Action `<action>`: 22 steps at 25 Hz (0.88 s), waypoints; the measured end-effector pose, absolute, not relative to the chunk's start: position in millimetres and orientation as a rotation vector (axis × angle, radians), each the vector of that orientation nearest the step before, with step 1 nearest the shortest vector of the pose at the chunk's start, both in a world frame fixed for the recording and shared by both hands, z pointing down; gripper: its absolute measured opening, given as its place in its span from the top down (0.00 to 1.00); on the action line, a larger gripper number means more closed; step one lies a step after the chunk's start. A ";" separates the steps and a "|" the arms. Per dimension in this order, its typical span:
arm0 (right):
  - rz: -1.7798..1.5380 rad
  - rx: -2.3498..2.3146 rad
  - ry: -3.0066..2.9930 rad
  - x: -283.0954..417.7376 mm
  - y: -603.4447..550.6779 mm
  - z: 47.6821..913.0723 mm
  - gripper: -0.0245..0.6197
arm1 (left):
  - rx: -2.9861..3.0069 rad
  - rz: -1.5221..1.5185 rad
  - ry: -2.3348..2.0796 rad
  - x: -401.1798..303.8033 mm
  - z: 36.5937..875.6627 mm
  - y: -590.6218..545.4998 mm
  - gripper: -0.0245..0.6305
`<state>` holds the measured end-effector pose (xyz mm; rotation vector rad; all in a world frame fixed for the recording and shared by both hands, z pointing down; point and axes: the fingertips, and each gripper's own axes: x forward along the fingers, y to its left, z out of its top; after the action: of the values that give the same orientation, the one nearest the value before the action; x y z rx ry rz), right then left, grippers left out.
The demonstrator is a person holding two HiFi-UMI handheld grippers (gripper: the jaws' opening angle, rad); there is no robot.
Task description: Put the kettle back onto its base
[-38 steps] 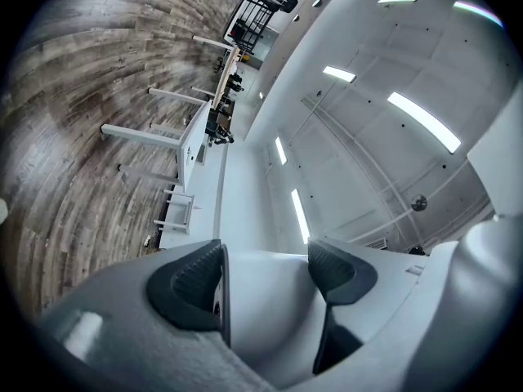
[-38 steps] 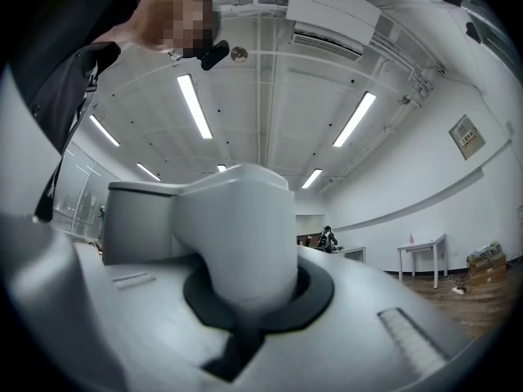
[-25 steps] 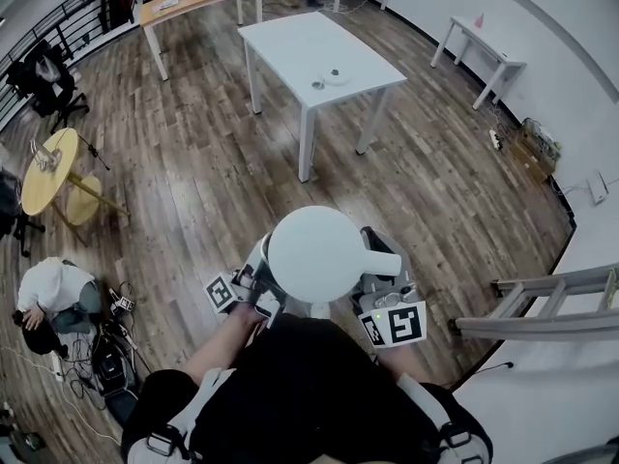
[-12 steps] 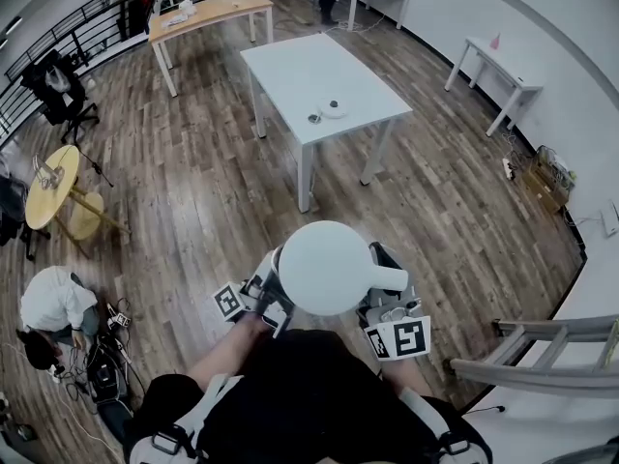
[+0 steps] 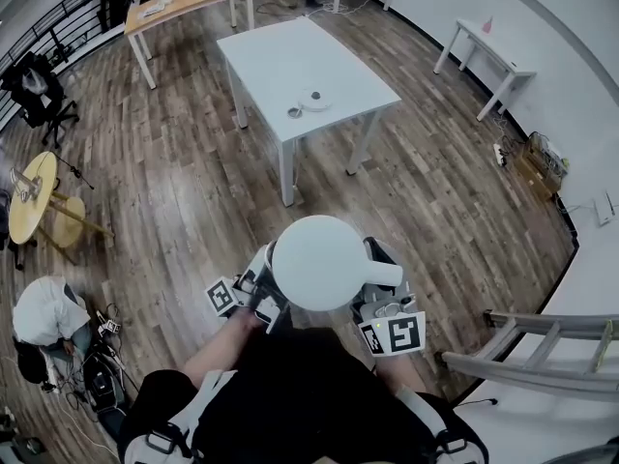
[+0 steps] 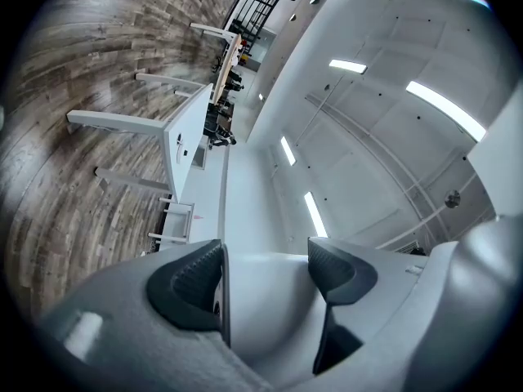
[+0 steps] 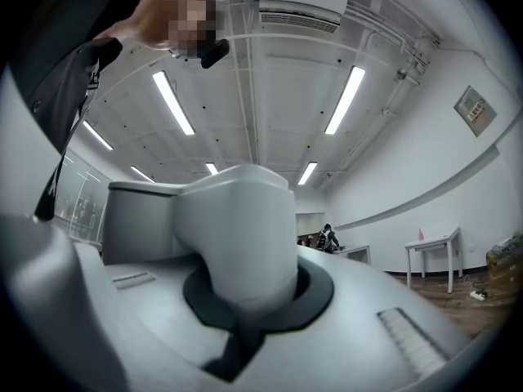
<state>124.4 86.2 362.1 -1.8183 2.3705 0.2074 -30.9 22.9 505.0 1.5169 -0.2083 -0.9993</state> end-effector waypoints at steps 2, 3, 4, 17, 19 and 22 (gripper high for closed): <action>0.213 -1.844 2.361 129.4 69.0 362.8 0.96 | 1.508 -0.991 -0.191 -23.8 506.5 4.0 0.45; 0.217 -1.855 2.355 131.2 59.8 362.3 0.96 | 1.505 -0.987 -0.183 -21.1 506.8 -6.1 0.45; 0.222 -1.864 2.350 132.5 50.5 361.4 0.96 | 1.503 -0.984 -0.175 -19.0 506.5 -16.6 0.45; 0.295 -1.882 2.376 122.0 -75.4 352.0 0.96 | 1.484 -1.005 -0.137 -21.1 505.1 -144.9 0.45; 0.300 -1.878 2.377 117.2 -92.5 352.0 0.96 | 1.487 -1.008 -0.141 -26.2 505.1 -161.9 0.45; 0.316 -1.860 2.385 107.3 -115.4 351.6 0.96 | 1.495 -1.019 -0.146 -36.7 504.8 -184.3 0.45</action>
<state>107.3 -115.4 351.6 -1.8599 2.3847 0.3159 -36.7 -184.3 504.8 1.4949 -0.1459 -1.0193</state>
